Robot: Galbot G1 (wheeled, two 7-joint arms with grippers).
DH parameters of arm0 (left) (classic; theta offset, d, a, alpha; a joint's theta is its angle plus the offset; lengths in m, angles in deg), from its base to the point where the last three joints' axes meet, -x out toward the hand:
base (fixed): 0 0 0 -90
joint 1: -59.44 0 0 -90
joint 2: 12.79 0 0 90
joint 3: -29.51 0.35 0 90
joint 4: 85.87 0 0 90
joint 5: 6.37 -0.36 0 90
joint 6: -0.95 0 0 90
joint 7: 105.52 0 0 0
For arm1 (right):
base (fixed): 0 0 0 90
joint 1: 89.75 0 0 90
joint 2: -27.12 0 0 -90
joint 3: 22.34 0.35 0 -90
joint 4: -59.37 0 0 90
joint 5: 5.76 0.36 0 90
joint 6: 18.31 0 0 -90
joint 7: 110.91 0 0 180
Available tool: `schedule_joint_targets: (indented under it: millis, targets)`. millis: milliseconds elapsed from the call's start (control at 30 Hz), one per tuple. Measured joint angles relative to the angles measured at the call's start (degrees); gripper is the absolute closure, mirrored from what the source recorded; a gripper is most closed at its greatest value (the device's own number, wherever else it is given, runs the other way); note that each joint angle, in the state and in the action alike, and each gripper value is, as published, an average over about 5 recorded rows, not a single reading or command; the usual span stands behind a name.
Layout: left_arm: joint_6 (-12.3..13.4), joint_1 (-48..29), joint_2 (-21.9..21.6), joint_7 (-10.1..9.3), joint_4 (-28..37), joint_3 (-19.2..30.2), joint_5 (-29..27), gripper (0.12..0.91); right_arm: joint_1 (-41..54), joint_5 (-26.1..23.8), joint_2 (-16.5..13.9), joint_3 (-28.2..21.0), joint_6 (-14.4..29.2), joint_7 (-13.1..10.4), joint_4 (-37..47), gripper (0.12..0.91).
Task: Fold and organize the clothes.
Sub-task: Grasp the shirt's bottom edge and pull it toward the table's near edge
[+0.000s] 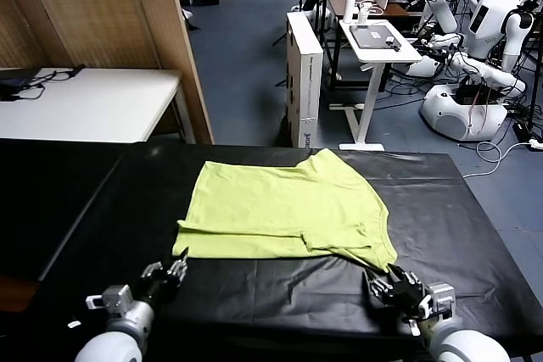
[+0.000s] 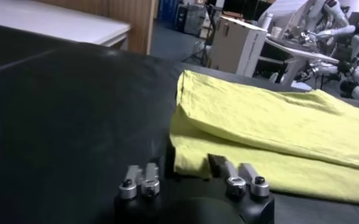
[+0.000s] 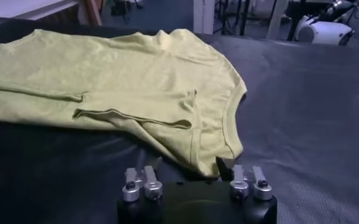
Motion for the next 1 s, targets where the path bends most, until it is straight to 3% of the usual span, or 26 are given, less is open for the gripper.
schedule_joint_targets:
  millis: [133, 467, 667, 1000]
  targets:
    - [0.2, 0.1, -0.2, 0.6, 0.3, 0.0, 0.0, 0.887, -0.1, 0.9, -0.3, 0.3, -0.3, -1.1, -0.3, 0.885]
    - [-0.2, 1.9, -2.7, 0.55, -1.4, -1.3, -1.5, 0.884, -2.2, 9.1, -2.9, 3.1, -7.9, -7.1, -4.6, 0.886]
    - [-0.5, 5.4, -5.0, 0.46, -3.3, -3.3, -2.2, 0.884, -4.1, 12.2, -4.8, 3.9, -10.3, -8.1, -7.1, 0.886]
    - [-0.4, 14.3, -5.4, 0.48, -8.2, -5.2, -4.1, 0.884, -8.7, 12.1, -5.4, 5.0, -10.3, -10.0, -11.4, 0.886]
